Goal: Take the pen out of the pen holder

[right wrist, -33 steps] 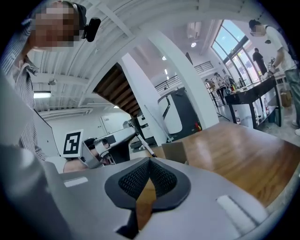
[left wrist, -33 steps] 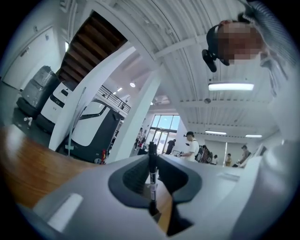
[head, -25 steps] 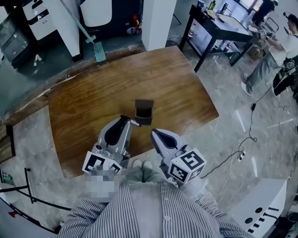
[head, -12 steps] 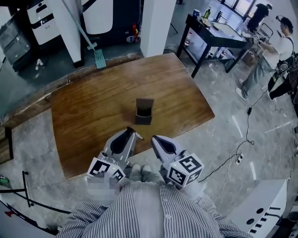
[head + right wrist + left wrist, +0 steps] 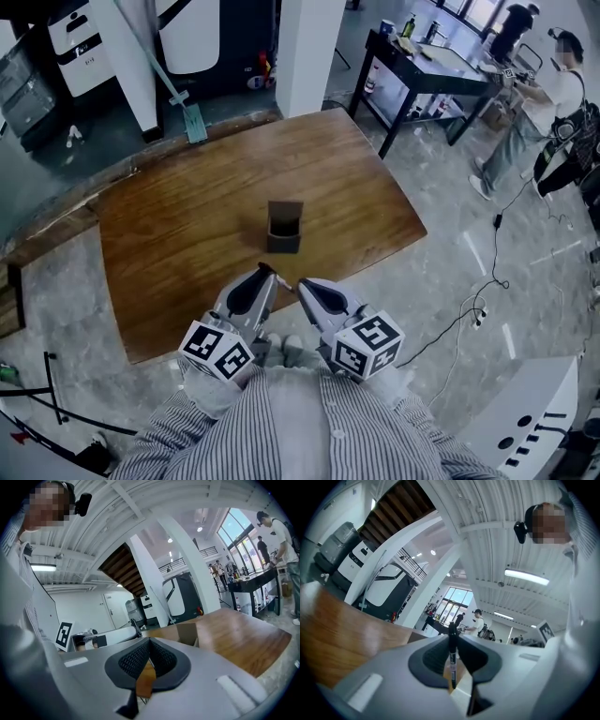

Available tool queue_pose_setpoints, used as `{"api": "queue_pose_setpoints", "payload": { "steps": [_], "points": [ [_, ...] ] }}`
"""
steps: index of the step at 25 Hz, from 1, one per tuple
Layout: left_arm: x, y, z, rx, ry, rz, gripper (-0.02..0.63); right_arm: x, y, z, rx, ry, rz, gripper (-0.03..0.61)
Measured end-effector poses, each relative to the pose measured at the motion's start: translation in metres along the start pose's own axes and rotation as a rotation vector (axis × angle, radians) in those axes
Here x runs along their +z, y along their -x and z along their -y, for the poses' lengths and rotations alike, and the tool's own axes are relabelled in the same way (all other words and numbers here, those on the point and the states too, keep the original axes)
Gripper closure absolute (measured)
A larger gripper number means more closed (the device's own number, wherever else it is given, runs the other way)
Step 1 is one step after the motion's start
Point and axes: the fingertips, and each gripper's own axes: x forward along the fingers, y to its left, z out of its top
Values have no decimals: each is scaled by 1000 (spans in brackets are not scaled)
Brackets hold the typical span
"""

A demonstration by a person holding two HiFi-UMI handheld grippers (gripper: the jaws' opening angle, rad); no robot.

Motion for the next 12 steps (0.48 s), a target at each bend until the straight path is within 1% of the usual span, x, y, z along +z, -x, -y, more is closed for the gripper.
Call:
{"api": "queue_pose_setpoints", "payload": {
  "steps": [6, 9, 12],
  "points": [
    [-3, -5, -2, -3, -13, -29, 552, -5, -2, 3, 5, -11, -22, 578],
    [-7, -8, -2, -13, -4, -40, 552, -6, -4, 6, 8, -19, -33, 578],
    [-9, -10, -5, -7, -8, -40, 552, -8, -7, 10, 10, -20, -36, 578]
  ]
}}
